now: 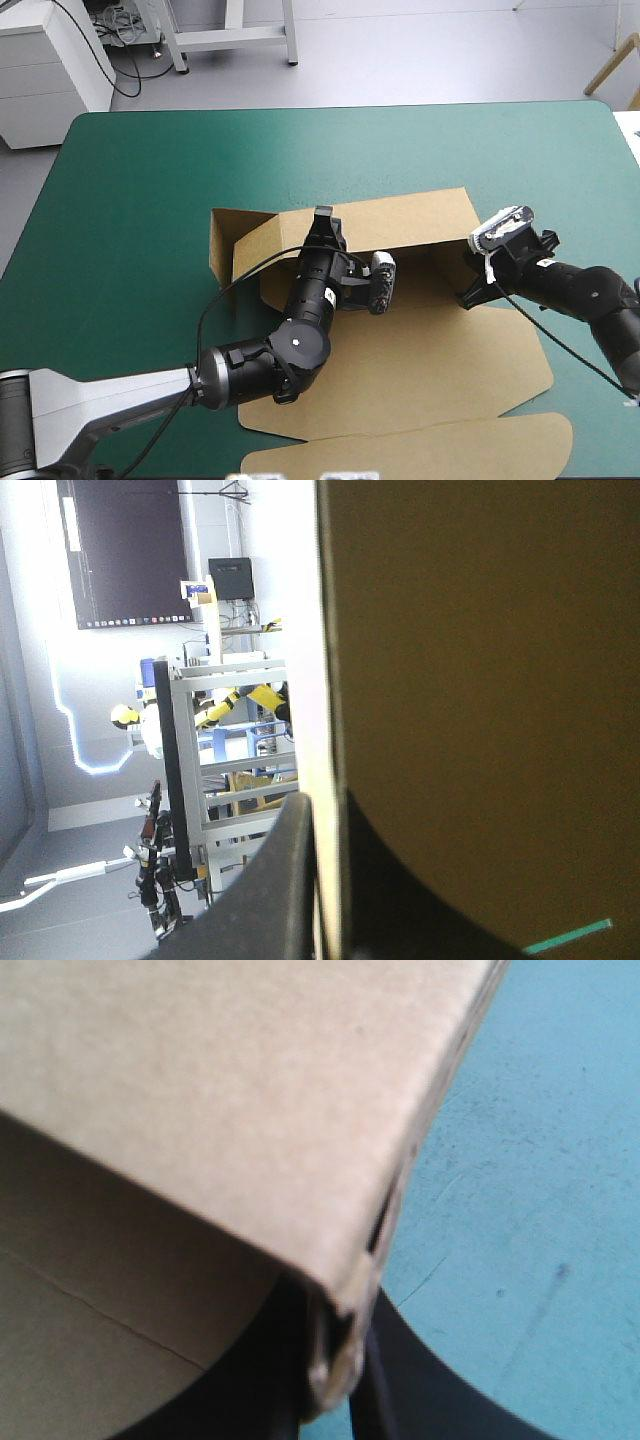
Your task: Fold the box
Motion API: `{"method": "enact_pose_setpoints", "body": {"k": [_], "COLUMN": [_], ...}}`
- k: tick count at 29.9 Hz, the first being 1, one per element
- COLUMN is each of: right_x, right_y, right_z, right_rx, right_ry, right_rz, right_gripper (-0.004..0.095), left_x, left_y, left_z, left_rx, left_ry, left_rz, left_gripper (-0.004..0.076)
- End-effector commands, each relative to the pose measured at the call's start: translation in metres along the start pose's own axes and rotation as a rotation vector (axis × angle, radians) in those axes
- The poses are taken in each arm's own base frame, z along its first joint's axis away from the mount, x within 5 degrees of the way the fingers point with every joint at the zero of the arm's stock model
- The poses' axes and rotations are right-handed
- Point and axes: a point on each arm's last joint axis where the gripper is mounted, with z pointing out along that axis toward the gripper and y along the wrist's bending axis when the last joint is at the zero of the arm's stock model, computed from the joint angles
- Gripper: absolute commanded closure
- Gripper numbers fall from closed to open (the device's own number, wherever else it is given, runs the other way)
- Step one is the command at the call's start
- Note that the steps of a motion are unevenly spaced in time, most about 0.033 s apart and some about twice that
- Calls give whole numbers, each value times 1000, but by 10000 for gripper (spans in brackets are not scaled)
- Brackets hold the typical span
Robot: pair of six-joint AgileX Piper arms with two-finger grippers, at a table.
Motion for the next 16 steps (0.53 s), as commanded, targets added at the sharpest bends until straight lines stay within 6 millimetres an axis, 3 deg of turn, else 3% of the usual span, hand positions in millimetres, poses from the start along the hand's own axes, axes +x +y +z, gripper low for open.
{"method": "enact_pose_setpoints", "body": {"k": [1,13,16], "right_x": [-21,-21,-21], "right_y": [10,10,10], "right_z": [-5,-4,-4], "right_rx": [30,44,43], "right_ry": [-55,-57,-58], "right_rz": [-45,-8,8], "right_gripper": [904,904,907], "left_x": [-8,-9,-9], "left_y": [6,6,6], "left_z": [-8,-8,-8], "left_rx": [22,25,20], "left_ry": [-90,-99,-106], "left_rz": [-41,-41,-33], "left_gripper": [734,728,657]}}
